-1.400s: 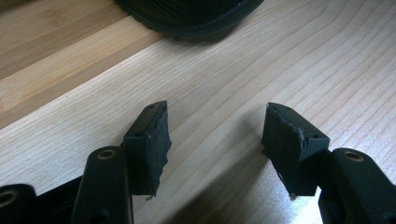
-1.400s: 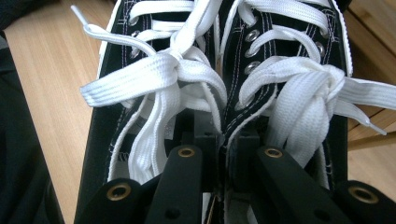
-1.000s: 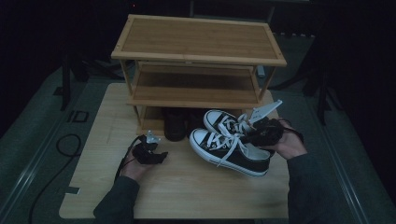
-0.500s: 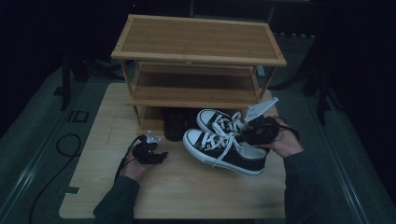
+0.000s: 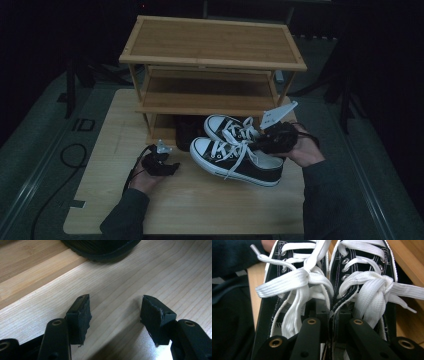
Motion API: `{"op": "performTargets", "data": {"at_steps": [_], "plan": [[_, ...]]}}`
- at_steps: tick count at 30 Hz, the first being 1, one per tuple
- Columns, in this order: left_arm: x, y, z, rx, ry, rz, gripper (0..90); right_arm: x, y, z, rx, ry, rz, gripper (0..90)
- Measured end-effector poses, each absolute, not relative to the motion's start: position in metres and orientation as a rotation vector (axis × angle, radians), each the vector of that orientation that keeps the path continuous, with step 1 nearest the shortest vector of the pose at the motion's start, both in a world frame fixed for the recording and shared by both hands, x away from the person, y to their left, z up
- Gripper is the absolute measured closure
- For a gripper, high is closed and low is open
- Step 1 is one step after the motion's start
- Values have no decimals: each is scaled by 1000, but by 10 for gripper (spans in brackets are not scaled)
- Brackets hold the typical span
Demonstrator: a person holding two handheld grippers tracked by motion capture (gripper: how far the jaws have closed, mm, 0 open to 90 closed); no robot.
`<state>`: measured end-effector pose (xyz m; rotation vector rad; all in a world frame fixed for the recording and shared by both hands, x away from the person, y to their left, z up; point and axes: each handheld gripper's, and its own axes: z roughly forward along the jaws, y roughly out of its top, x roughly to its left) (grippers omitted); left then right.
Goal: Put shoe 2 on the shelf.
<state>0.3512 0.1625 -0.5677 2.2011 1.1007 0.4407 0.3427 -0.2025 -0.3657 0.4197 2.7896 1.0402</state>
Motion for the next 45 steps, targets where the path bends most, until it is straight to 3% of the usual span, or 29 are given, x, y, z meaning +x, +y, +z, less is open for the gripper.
{"op": "performTargets", "data": {"at_steps": [21, 45], "plan": [[351, 162, -568, 2200, 1100, 440, 414, 348, -199, -328, 449, 2703, 1048, 853], [351, 163, -567, 2206, 1096, 436, 413, 383, -196, -322, 649, 2617, 1037, 854]]}}
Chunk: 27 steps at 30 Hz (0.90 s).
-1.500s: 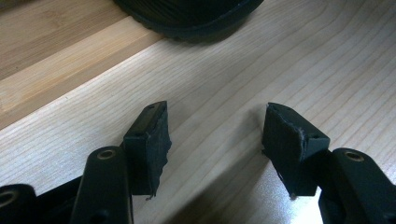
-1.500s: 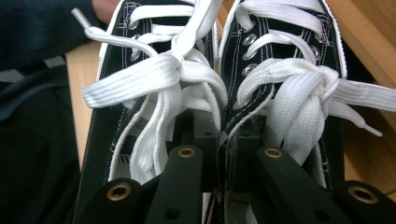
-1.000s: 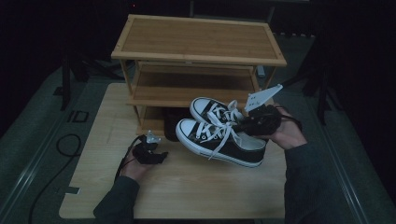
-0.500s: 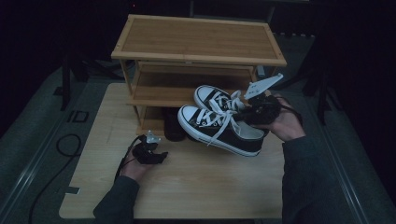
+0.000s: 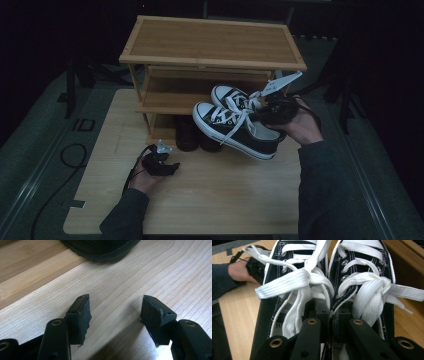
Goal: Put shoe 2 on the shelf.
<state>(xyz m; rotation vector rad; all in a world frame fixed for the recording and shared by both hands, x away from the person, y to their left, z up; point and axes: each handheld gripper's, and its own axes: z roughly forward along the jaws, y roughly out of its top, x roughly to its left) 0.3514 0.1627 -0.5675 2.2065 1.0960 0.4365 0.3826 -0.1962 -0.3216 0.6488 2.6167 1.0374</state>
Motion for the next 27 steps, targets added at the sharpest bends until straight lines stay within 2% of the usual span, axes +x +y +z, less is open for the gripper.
{"op": "performTargets", "data": {"at_steps": [27], "plan": [[352, 163, -567, 2211, 1091, 433, 412, 411, -168, -320, 834, 2510, 955, 854]]}}
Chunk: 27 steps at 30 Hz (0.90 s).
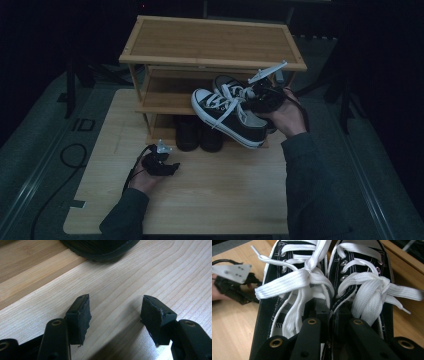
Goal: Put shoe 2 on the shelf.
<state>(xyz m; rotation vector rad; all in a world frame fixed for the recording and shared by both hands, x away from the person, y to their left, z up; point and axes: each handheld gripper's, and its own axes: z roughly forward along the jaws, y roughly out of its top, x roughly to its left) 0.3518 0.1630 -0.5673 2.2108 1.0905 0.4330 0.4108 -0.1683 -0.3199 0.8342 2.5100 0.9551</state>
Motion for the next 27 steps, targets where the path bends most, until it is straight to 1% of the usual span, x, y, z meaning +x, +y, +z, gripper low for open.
{"op": "performTargets", "data": {"at_steps": [27], "plan": [[352, 163, -567, 2214, 1088, 432, 410, 421, -155, -328, 994, 2359, 911, 863]]}}
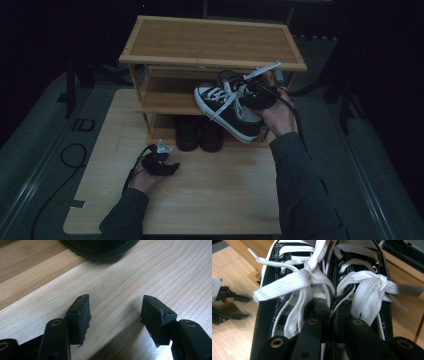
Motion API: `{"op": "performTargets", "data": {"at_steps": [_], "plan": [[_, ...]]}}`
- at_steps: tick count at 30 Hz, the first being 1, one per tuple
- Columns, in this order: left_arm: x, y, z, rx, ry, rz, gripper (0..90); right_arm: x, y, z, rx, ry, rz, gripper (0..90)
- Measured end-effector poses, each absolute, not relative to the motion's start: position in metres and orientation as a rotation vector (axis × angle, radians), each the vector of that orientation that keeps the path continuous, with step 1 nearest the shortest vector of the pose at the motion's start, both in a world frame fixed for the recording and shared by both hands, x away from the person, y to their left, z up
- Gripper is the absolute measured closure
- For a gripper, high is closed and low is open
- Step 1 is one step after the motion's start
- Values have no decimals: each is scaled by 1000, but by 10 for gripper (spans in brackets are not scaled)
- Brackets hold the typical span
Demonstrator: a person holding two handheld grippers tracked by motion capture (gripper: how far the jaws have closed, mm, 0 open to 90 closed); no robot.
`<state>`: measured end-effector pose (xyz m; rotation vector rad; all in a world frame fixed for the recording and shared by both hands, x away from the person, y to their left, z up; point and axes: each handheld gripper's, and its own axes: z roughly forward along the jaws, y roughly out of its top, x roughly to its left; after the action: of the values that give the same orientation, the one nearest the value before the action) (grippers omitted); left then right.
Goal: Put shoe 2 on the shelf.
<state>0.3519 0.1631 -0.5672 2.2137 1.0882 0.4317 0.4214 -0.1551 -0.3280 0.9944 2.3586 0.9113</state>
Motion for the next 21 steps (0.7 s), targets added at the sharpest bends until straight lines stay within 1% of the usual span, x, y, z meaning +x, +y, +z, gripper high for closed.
{"op": "performTargets", "data": {"at_steps": [17, 19, 21], "plan": [[352, 163, -567, 2215, 1089, 433, 408, 422, -151, -331, 1081, 2254, 880, 858], [352, 163, -567, 2214, 1089, 433, 407, 422, -151, -331, 1077, 2260, 879, 848], [352, 163, -567, 2215, 1089, 433, 407, 422, -151, -331, 1070, 2269, 879, 806]]}}
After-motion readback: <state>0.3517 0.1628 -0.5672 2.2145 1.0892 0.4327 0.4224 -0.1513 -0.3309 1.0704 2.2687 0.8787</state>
